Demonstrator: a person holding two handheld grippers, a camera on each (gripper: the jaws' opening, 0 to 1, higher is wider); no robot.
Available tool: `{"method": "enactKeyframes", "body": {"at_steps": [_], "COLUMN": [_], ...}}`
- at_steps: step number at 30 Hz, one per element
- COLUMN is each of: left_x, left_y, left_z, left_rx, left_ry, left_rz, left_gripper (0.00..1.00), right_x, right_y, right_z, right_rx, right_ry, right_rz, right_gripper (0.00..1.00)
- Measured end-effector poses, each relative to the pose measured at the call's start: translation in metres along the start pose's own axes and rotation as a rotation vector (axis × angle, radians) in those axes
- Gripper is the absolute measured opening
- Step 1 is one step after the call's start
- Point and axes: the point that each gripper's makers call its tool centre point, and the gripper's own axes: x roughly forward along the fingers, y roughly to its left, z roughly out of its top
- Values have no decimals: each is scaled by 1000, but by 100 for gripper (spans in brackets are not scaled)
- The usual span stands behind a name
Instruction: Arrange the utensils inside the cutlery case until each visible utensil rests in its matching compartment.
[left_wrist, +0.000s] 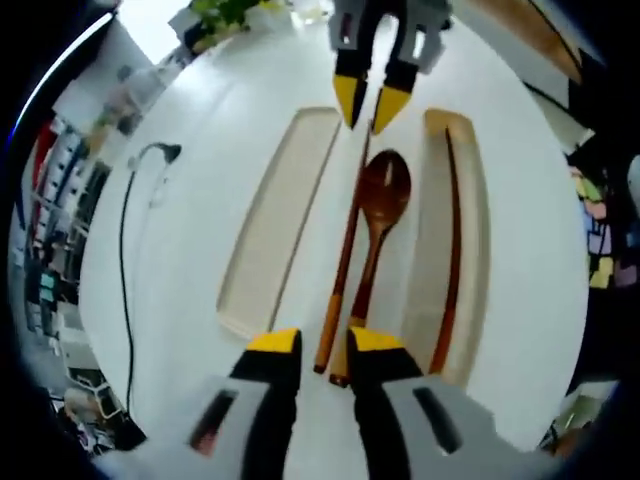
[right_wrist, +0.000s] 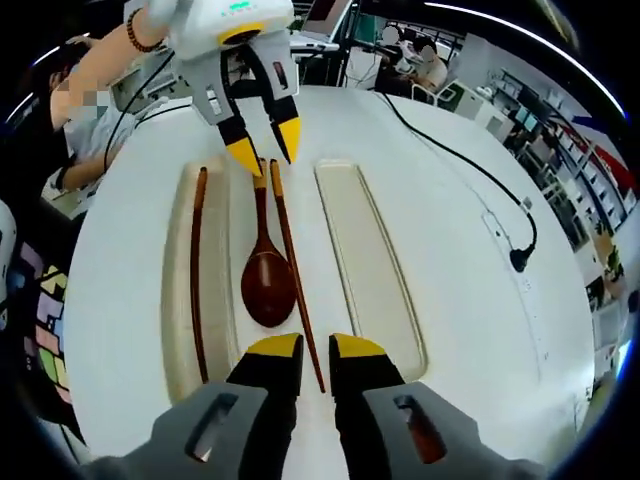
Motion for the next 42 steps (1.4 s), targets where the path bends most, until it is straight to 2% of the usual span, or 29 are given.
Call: {"method": "enactKeyframes", "body": {"at_steps": [6, 10, 15, 24, 29, 31, 32, 36, 37, 39, 40, 42], "left_x": [4, 6, 8, 14, 15, 15, 16, 16, 16, 15, 15, 15], "left_y": [6, 7, 4, -3, -8, -14, -13, -13, -13, -14, -14, -12], "left_z": [-3, -3, -3, -11, -10, -11, -10, -9, -9, -9, -10, -10], "left_rx": [-30, -58, -55, -58, -83, -153, -130, -144, -146, -102, -100, -126], "left_ry": [-7, -3, -8, 30, 22, 33, 34, 57, 58, 34, 29, 14], "left_rz": [-13, -34, -52, -78, -111, -128, -124, -121, -122, -129, -137, -141], "left_gripper": [19, 20, 20, 19, 16, 10, 10, 10, 10, 10, 10, 10], "right_x": [4, 4, 4, 9, 10, 10, 11, 11, 10, 11, 11, 10], "right_y": [0, -3, -4, 5, 12, 14, 14, 13, 13, 12, 8, 9], "right_z": [-11, -13, -13, -16, -17, -17, -17, -17, -19, -17, -18, -17], "right_rx": [7, 3, -3, -9, -1, -3, -7, -20, -19, 36, 72, -17], "right_ry": [48, 58, 68, 94, 98, 110, 123, 152, 146, 70, 38, -33], "right_rz": [19, 20, 21, 53, 82, 80, 79, 91, 101, 130, 111, 119], "right_gripper": [12, 12, 12, 12, 7, 7, 7, 7, 7, 6, 3, 2]}}
